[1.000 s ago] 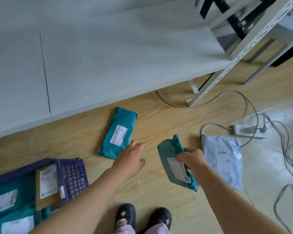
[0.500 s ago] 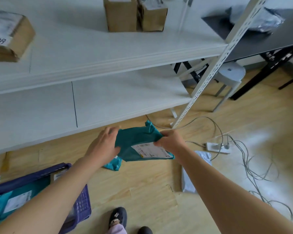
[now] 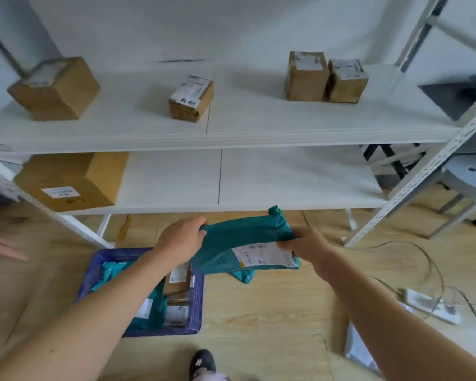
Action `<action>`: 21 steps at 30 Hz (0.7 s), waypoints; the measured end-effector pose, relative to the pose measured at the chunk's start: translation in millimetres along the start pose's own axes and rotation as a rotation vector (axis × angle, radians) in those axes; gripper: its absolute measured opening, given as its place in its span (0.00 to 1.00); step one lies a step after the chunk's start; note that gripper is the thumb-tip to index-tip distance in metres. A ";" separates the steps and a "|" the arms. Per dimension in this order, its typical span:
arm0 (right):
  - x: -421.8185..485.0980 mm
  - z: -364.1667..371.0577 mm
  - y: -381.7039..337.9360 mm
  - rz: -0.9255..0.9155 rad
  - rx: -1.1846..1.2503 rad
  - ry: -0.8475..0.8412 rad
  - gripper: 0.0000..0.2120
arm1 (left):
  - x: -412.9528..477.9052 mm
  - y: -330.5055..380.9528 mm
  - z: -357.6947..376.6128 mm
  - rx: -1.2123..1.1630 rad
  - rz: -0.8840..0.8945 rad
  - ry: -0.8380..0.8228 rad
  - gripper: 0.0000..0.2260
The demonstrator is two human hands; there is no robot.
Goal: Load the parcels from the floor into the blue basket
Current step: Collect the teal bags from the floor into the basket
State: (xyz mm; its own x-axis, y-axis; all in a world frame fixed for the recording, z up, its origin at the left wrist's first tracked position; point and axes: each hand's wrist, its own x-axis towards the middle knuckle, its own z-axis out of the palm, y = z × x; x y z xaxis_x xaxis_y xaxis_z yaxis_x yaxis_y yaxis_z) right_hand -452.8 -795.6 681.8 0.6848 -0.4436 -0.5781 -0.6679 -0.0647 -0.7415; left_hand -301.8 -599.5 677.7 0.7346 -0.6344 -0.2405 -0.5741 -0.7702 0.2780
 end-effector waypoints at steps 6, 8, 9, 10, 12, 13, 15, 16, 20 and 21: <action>19.5 67.2 -28.8 -0.060 -0.240 -0.070 0.17 | -34.7 -67.1 -27.9 0.031 -0.105 0.133 0.06; 27.3 91.9 -39.1 -0.054 -0.360 -0.072 0.18 | -42.9 -96.1 -35.5 0.028 -0.131 0.162 0.06; 30.8 104.4 -44.9 -0.058 -0.400 -0.070 0.18 | -46.5 -111.3 -39.0 0.021 -0.145 0.174 0.06; 34.2 117.1 -50.7 -0.066 -0.432 -0.064 0.17 | -49.6 -127.1 -42.0 0.019 -0.159 0.182 0.06; 40.5 144.6 -63.8 -0.056 -0.471 -0.066 0.13 | -54.0 -158.9 -47.0 0.023 -0.174 0.182 0.07; 44.4 160.5 -70.6 -0.032 -0.466 -0.084 0.10 | -55.3 -175.7 -48.3 0.024 -0.173 0.185 0.07; 54.4 194.8 -85.6 0.018 -0.378 -0.134 0.09 | -54.5 -211.5 -52.2 0.038 -0.173 0.200 0.07; 60.0 212.6 -93.0 0.040 -0.303 -0.147 0.09 | -51.6 -231.0 -54.5 0.038 -0.176 0.202 0.06; 82.9 289.6 -120.8 0.169 0.041 -0.111 0.09 | -25.6 -316.5 -61.3 -0.018 -0.183 0.150 0.06; 91.4 310.3 -125.0 0.194 0.103 -0.091 0.09 | -17.3 -338.5 -61.3 -0.029 -0.181 0.133 0.06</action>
State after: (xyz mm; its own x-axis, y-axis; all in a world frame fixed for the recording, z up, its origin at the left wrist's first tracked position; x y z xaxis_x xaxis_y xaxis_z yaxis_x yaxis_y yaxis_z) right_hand -216.3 -550.8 615.9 0.5728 -0.3559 -0.7384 -0.7598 0.1074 -0.6412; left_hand -98.0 -323.8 644.8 0.8670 -0.4702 -0.1649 -0.4193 -0.8672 0.2686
